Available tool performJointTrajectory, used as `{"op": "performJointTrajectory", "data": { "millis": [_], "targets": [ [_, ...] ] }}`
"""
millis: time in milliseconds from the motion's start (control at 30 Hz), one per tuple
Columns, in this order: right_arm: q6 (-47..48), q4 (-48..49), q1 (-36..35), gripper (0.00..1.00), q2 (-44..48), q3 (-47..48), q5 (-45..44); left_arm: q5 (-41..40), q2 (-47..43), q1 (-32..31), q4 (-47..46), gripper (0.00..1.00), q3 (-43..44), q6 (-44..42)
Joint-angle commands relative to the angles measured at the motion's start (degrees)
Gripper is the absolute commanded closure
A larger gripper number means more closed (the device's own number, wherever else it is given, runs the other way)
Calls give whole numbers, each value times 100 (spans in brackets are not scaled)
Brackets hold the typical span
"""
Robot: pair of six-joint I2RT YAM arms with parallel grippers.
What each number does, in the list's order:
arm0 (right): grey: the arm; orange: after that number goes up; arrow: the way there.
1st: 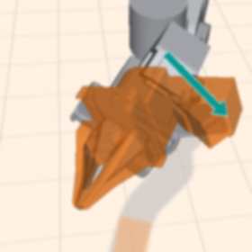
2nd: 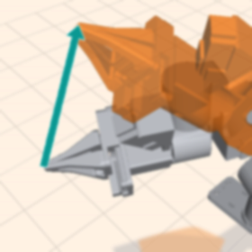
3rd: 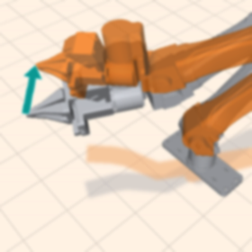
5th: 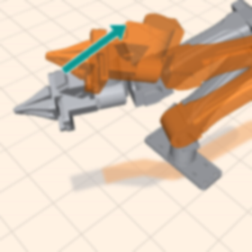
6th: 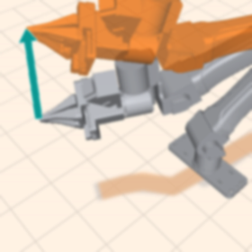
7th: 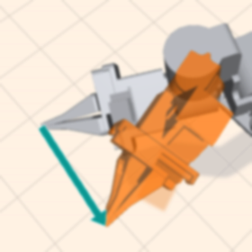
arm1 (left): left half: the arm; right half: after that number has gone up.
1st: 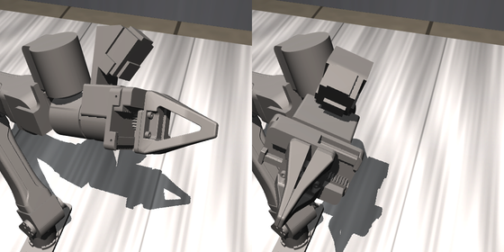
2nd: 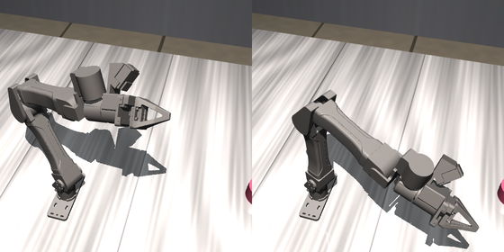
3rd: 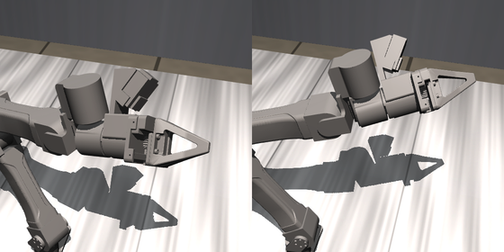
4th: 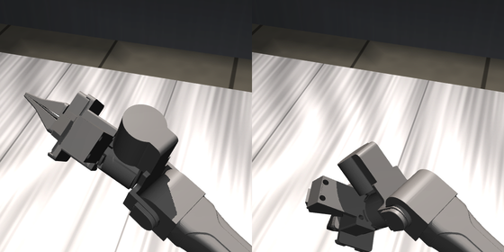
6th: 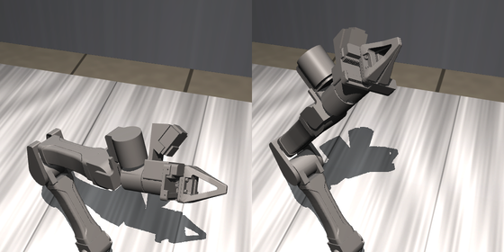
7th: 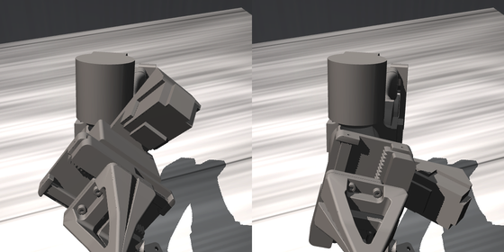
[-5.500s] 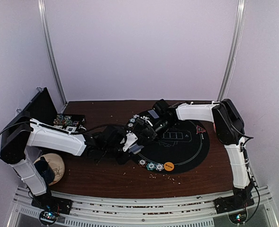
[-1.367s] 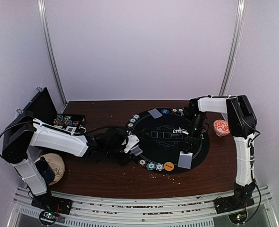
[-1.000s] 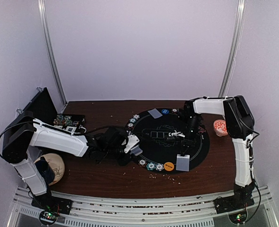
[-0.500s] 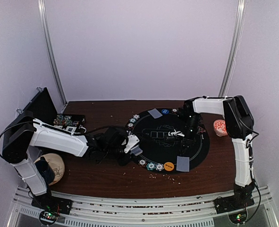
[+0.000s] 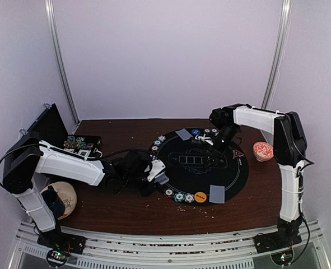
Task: Distribute texas hold em gaming equipment
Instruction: Distribute the poker card in the big blind area, then pick up the poker card from the face-down deck piles.
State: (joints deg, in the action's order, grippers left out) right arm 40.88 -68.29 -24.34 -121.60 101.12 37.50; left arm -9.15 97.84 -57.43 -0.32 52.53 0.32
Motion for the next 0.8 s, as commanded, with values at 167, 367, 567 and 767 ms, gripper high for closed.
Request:
{"op": "performJointTrajectory", "data": {
  "millis": [167,367,567,767],
  "targets": [
    [-3381,2647,-317,40,525,-408,1889,158,-105,4,-269,86,120,-76],
    [-3945,3101,-845,38,291,-358,1857,173,-273,-35,-388,86,14,-123],
    [-4134,3317,-1176,37,97,-391,1771,194,-312,-65,-387,86,9,-146],
    [-4186,3452,-1290,36,5,-541,1885,161,-485,-110,-484,86,-83,-171]
  ]
}}
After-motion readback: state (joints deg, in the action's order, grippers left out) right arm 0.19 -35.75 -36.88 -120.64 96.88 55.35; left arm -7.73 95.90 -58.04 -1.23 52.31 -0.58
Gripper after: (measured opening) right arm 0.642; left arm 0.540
